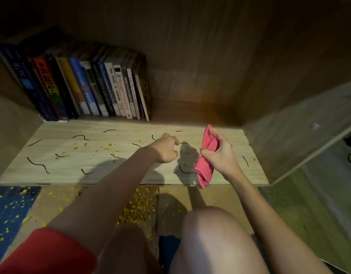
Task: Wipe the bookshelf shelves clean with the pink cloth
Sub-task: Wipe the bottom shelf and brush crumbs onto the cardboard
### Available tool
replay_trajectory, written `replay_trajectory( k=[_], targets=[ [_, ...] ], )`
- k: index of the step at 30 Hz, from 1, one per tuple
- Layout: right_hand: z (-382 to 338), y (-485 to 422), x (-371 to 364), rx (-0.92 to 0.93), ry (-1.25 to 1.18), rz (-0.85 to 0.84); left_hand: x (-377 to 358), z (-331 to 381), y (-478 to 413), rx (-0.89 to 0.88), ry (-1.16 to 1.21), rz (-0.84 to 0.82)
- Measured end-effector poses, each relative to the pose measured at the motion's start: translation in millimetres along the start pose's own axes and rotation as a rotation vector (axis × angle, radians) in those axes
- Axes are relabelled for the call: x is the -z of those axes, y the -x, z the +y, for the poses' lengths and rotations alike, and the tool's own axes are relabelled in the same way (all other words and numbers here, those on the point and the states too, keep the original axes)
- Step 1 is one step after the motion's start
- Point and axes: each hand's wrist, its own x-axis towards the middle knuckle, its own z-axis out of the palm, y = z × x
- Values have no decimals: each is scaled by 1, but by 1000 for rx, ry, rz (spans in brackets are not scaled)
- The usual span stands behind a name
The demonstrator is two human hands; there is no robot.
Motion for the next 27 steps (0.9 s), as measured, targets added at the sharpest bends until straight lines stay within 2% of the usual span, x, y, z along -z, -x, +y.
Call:
replay_trajectory(
  k=[5, 11, 15, 19, 23, 25, 27],
  targets=[
    [50, -9, 1, -92, -17, 29, -42, 16, -36, 37, -56, -80],
    [79, -25, 24, -60, 126, 6, -82, 48, -68, 25, -104, -166],
    [97, -34, 41, -70, 175, -74, -90, 68, -79, 30, -153, -204],
    [119, -32, 54, -155, 264, -200, -93, 78, -83, 69, -155, -236],
    [138, -28, 66, -201, 374, -269, -95, 79, -84, 140, -102, -133],
    [145, -25, 72, -182, 389, -240, -105, 90, -80, 176, -146, -94],
    [149, -22, 79, -148, 348, -138, -122, 102, -78, 138, -219, -138]
  ],
)
